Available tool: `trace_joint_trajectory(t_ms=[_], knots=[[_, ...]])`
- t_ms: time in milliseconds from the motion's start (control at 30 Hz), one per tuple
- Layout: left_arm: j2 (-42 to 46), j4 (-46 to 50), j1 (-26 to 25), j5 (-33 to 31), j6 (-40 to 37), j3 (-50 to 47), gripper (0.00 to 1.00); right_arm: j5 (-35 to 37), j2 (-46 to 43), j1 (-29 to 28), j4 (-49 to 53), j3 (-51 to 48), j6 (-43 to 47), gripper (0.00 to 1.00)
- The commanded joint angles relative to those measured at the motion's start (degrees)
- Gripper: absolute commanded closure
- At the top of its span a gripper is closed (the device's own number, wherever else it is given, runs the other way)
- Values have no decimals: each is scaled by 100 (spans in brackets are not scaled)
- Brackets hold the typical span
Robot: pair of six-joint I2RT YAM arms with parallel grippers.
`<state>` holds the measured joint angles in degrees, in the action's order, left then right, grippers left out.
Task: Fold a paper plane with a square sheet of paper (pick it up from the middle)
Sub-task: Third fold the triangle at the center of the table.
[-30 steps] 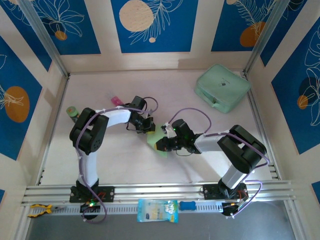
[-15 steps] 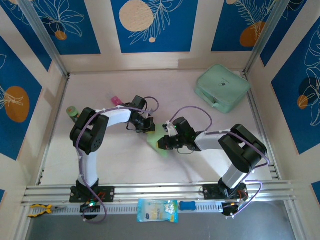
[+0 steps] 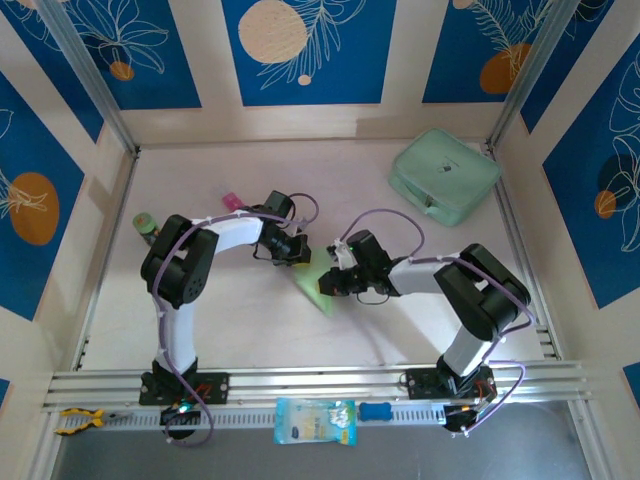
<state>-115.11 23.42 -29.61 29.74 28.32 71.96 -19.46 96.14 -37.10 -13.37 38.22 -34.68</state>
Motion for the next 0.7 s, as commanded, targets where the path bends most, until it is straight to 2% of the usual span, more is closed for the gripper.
trace_joint_trajectory(t_ms=[0, 667], knots=[[-214, 351, -50, -242, -133, 24, 93, 39, 118, 23, 295, 197, 245, 95], [-159, 421, -40, -257, -140, 59, 93, 316, 357, 12, 613, 472, 374, 95]])
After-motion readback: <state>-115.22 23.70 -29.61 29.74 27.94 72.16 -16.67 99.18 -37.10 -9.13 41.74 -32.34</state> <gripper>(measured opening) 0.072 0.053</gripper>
